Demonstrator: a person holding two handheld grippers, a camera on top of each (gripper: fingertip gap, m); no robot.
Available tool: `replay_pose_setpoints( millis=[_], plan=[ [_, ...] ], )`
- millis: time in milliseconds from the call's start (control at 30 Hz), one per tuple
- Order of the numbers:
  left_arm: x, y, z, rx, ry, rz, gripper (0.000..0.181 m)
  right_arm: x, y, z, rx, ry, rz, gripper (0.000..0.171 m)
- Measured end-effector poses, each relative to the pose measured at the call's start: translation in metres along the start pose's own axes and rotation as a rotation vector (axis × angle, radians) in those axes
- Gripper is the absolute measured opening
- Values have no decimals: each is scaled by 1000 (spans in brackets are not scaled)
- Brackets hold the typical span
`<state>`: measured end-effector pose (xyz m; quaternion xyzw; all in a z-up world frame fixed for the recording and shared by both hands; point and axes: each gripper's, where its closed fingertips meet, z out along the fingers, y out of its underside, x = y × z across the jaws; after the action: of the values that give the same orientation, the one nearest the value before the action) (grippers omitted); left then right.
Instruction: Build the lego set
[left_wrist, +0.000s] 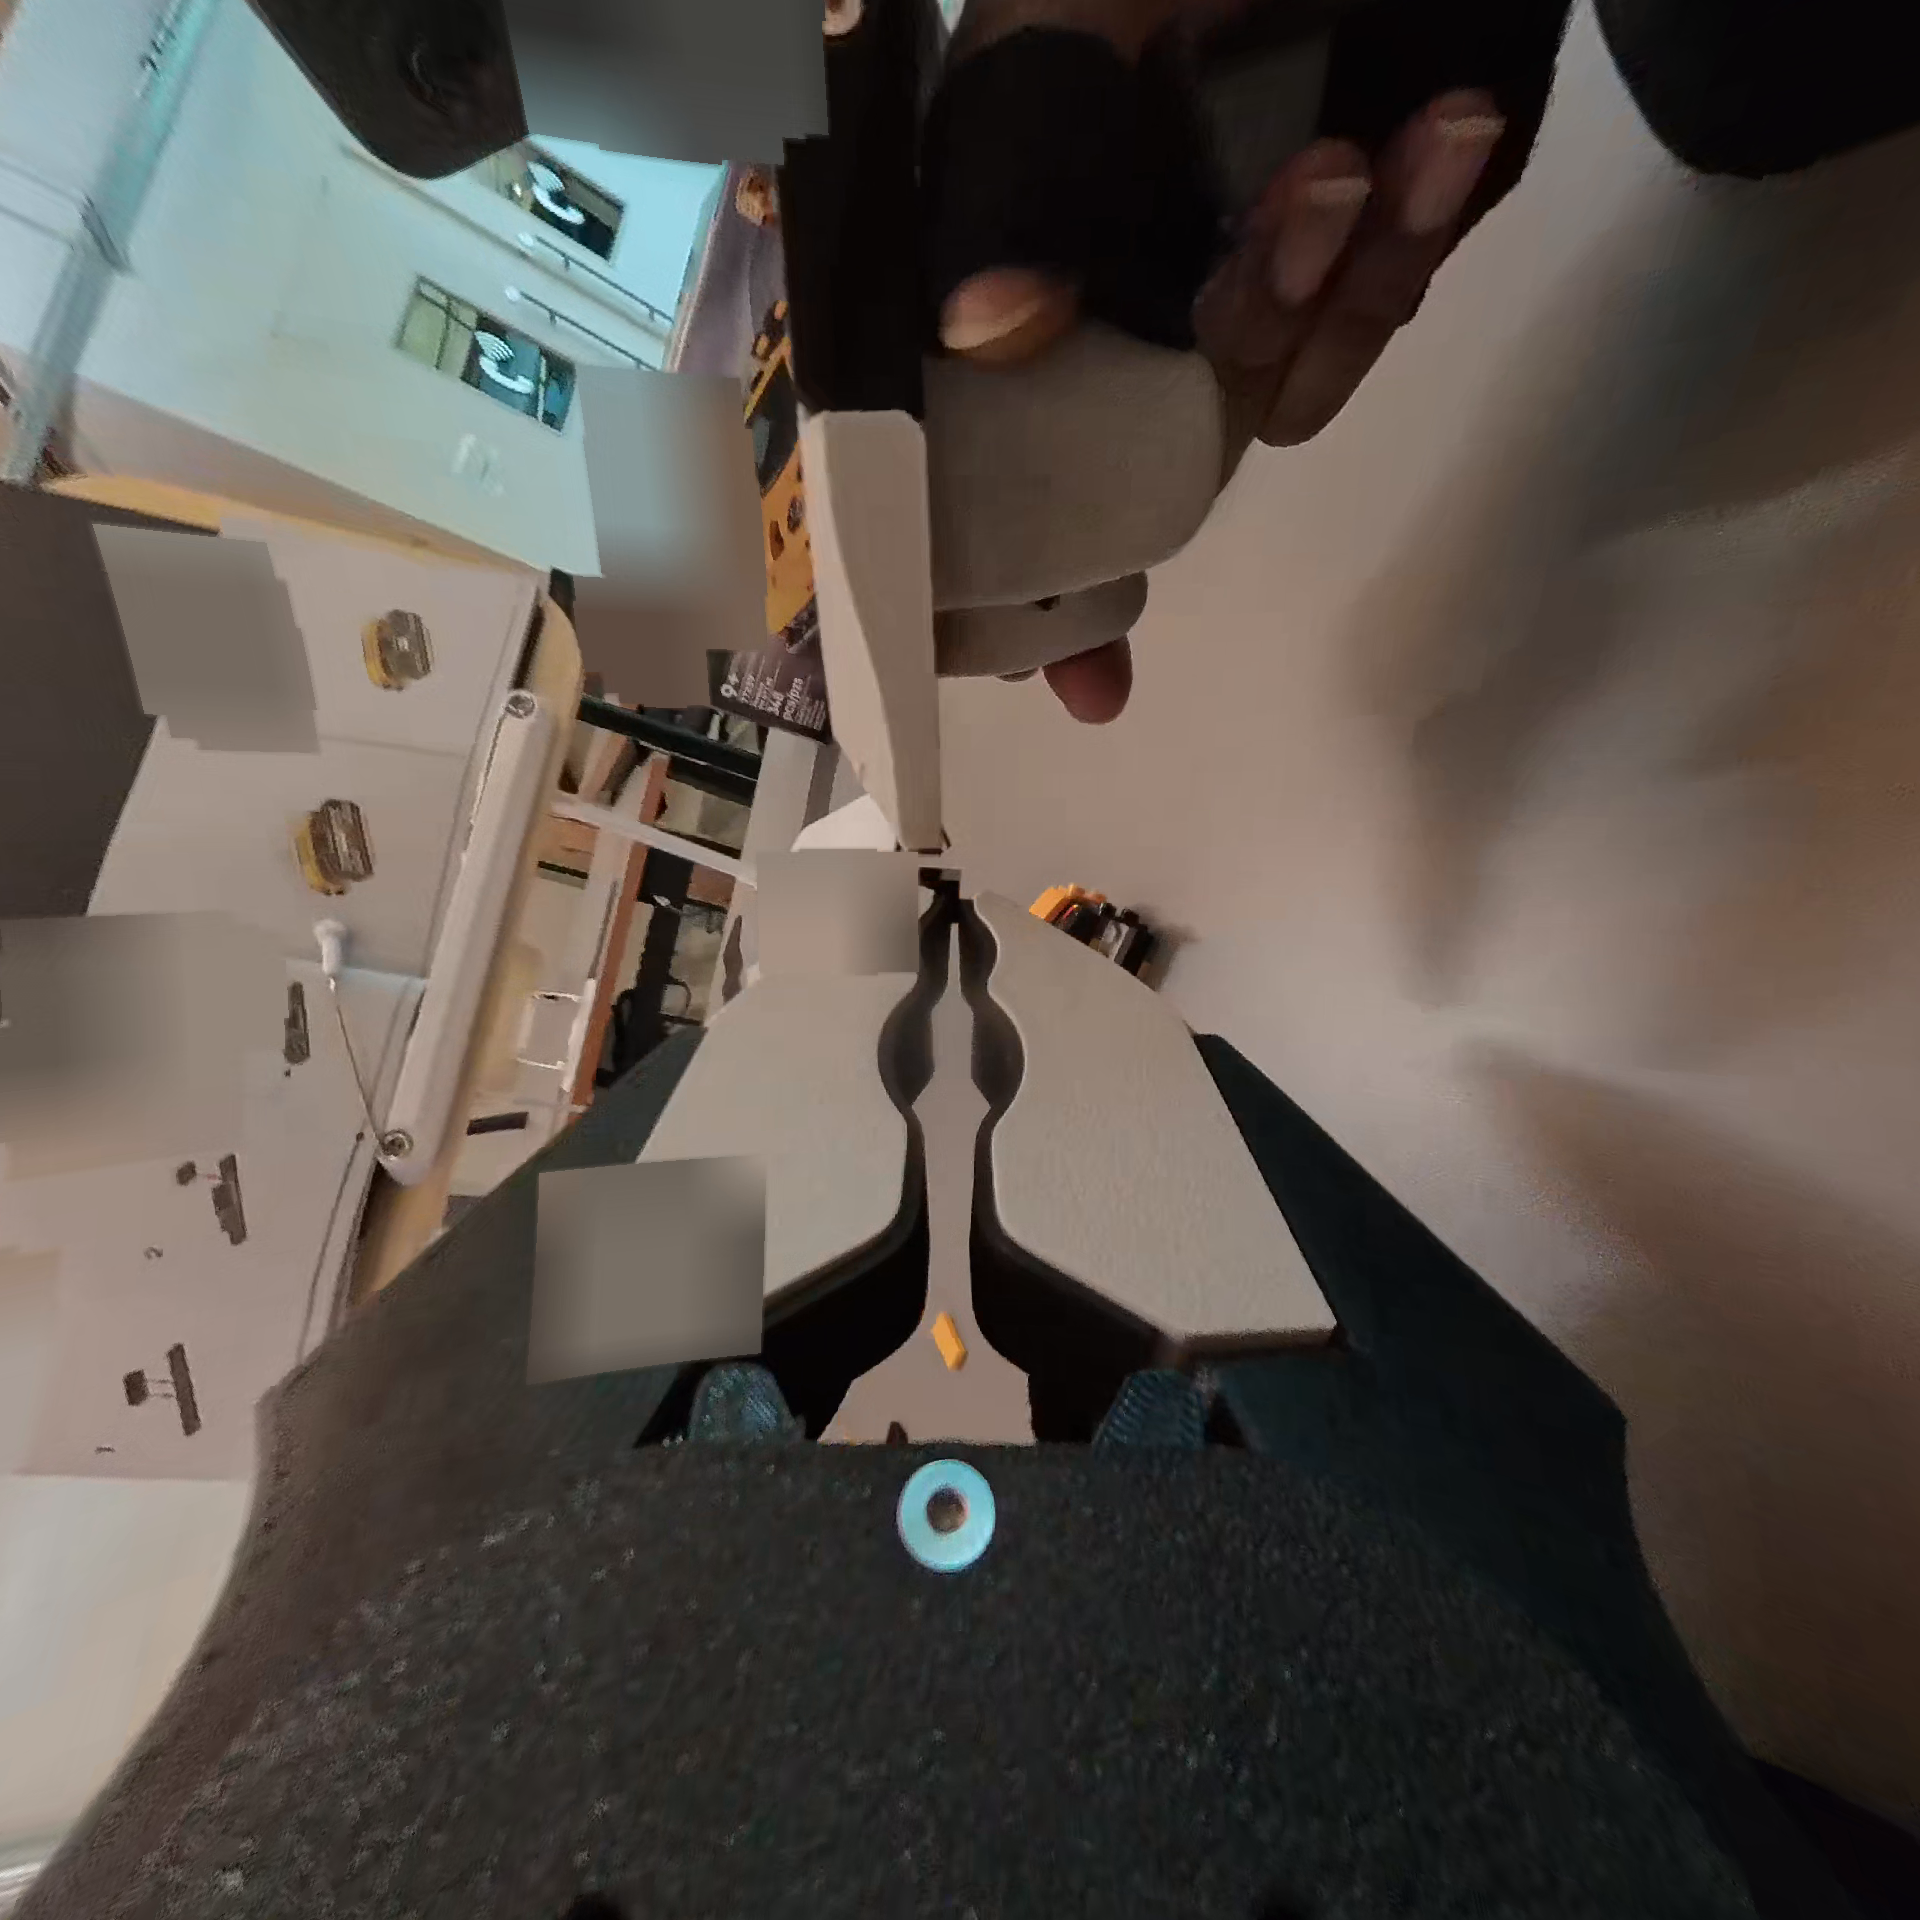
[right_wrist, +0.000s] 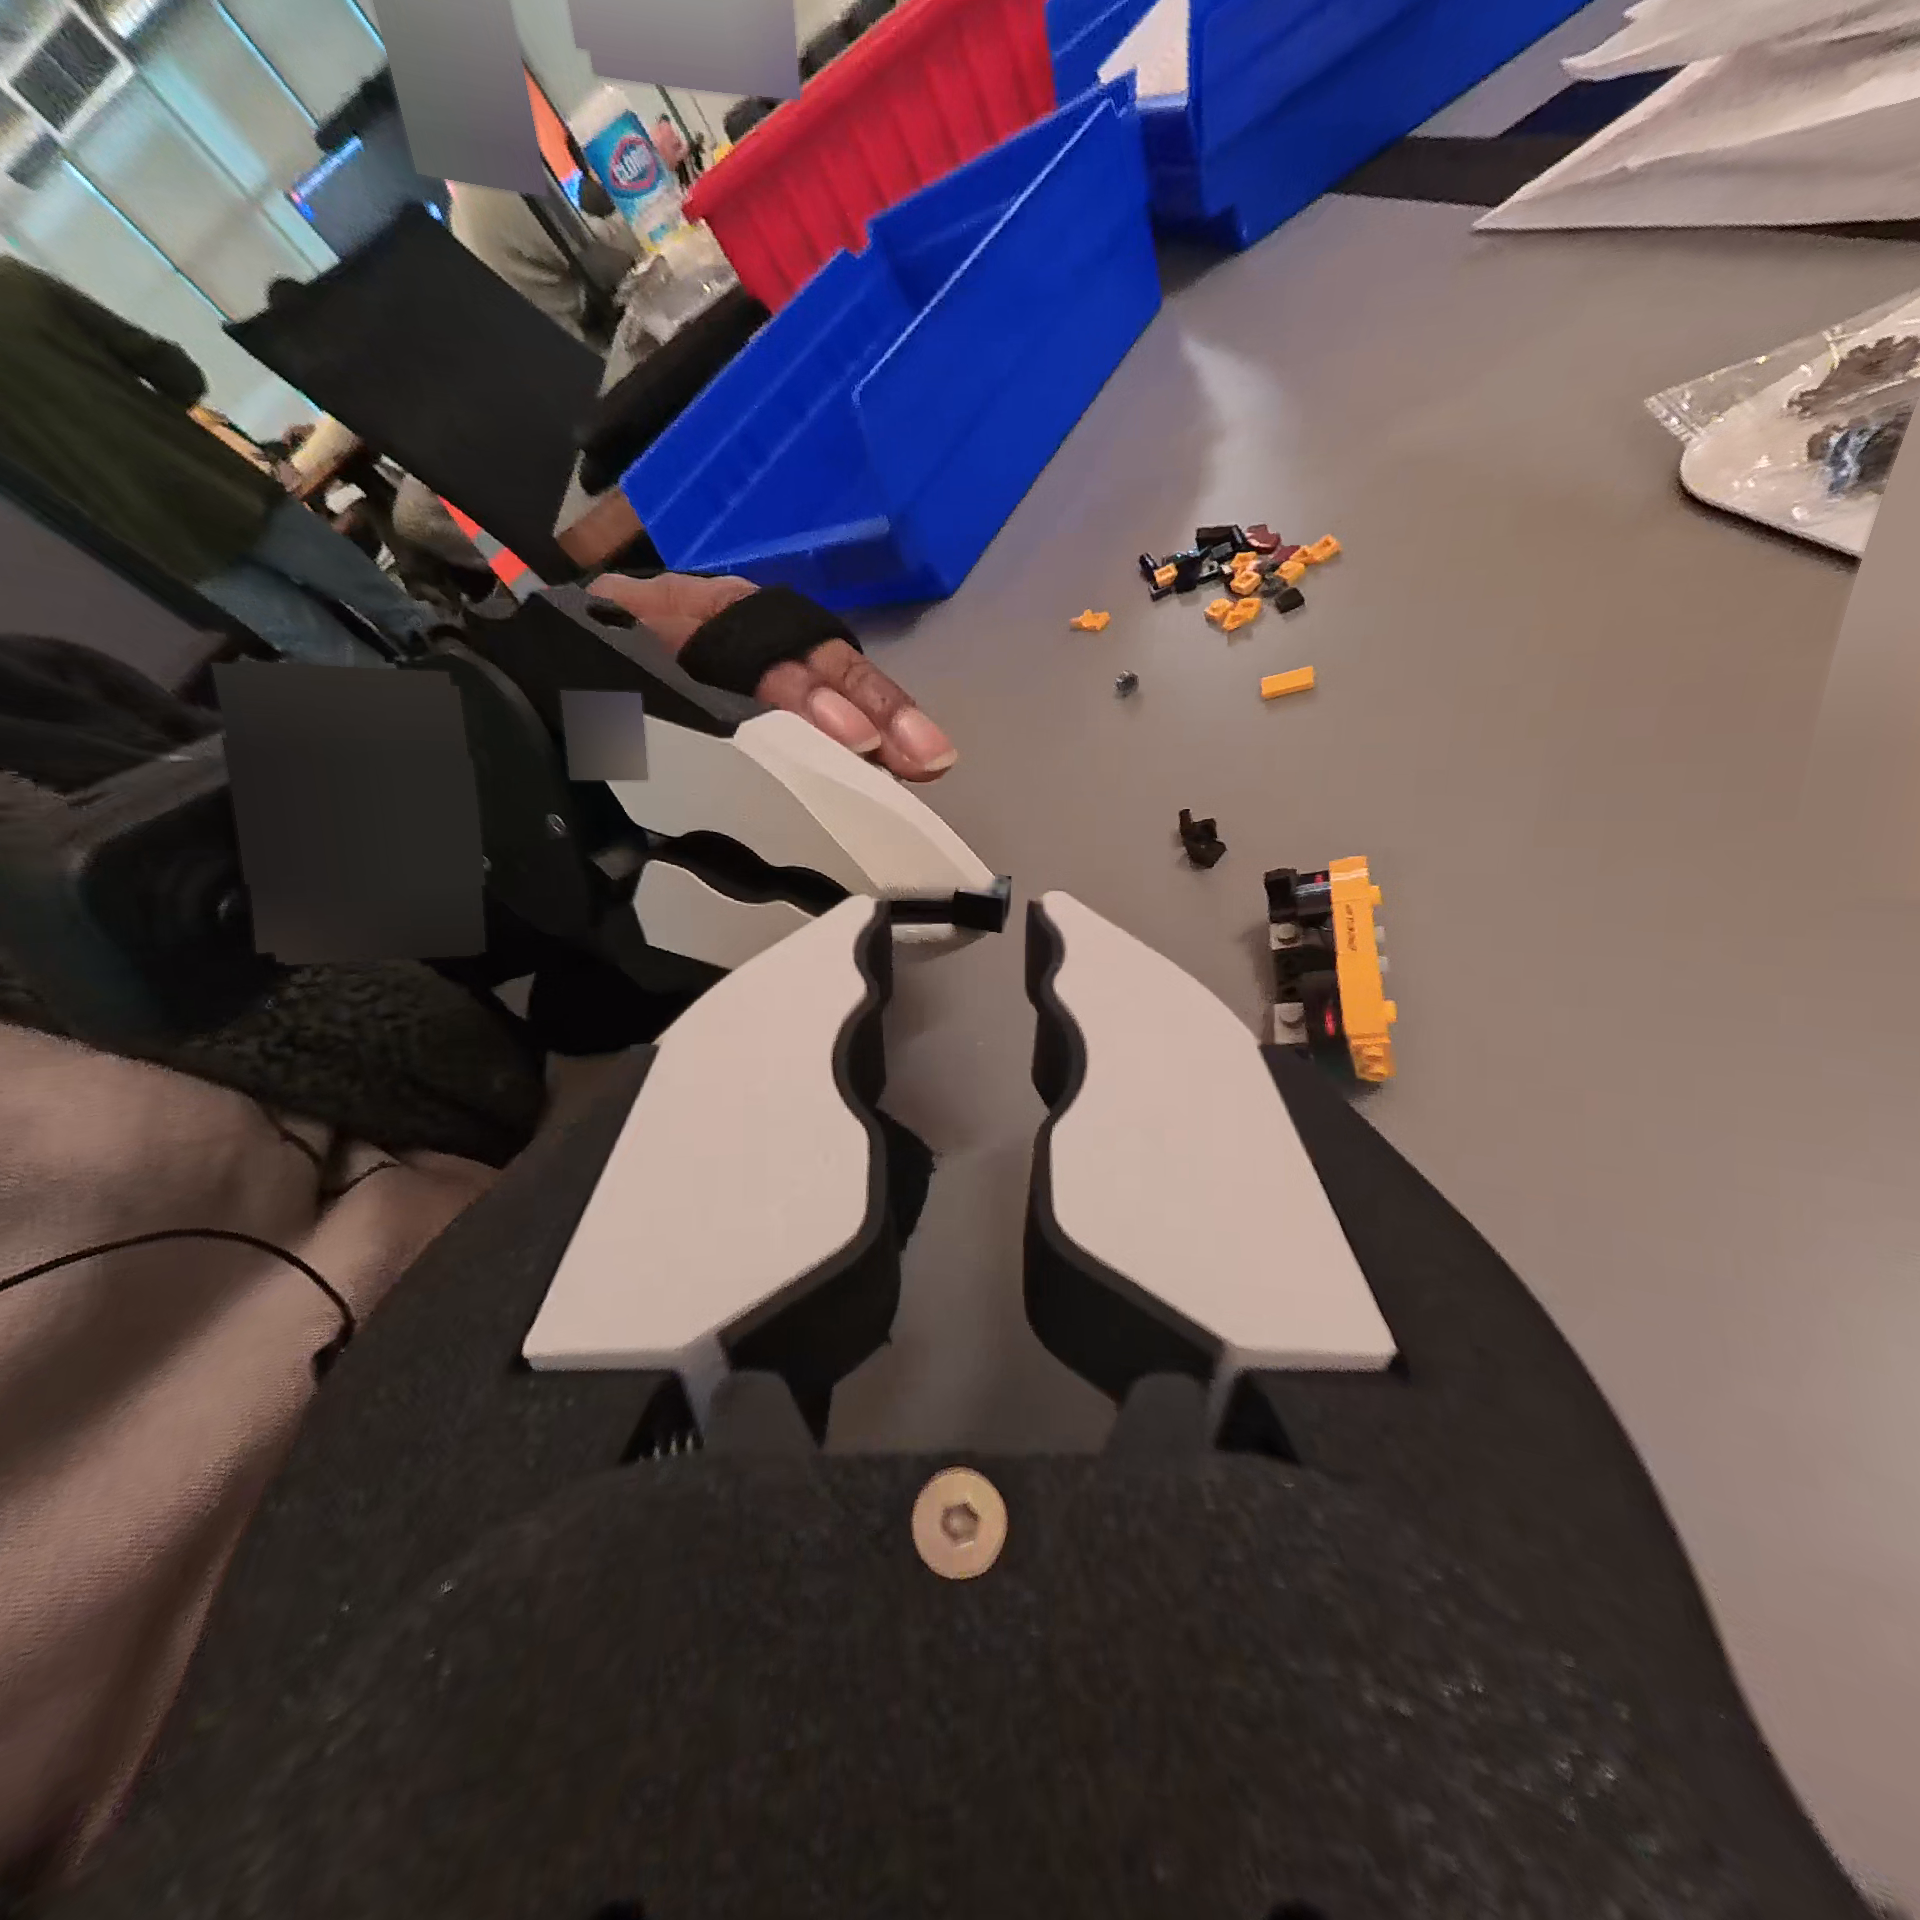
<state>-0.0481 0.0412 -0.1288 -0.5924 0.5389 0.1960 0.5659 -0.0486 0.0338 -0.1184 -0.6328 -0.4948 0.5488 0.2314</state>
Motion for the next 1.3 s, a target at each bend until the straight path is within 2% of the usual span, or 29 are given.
replay_pose_setpoints(
  millis=[267,367,467,533,600,733,833,933,1067,1300],
  plan=[
    [-3,-9,-4,59,-62,70,1,-4,4,2,13,-16,-32,10],
    [-7,-11,-5,89,-87,43,1,-4,-1,0,42,25,-146,10],
    [-9,-8,-7,139,-65,-56,8,-6,-8,-1,65,136,-382,9],
    [-9,-5,-9,188,2,-210,11,-12,-14,-5,92,216,-603,9],
    [-4,-7,-12,262,158,-445,10,-18,-19,-10,115,305,-815,9],
    [-19,-29,-35,558,480,-991,13,-26,-23,-13,113,459,-1174,9],
    [-29,-29,-40,632,570,-1173,16,-35,-22,-9,120,498,-1315,9],
    [-26,-37,-45,677,654,-1214,17,-42,-20,-5,131,504,-1372,9],
    [-17,-40,-46,657,724,-1219,16,-42,-21,-4,134,514,-1380,9],
    [-17,-40,-43,635,746,-1270,11,-39,-21,-3,147,515,-1340,9]
  ],
)
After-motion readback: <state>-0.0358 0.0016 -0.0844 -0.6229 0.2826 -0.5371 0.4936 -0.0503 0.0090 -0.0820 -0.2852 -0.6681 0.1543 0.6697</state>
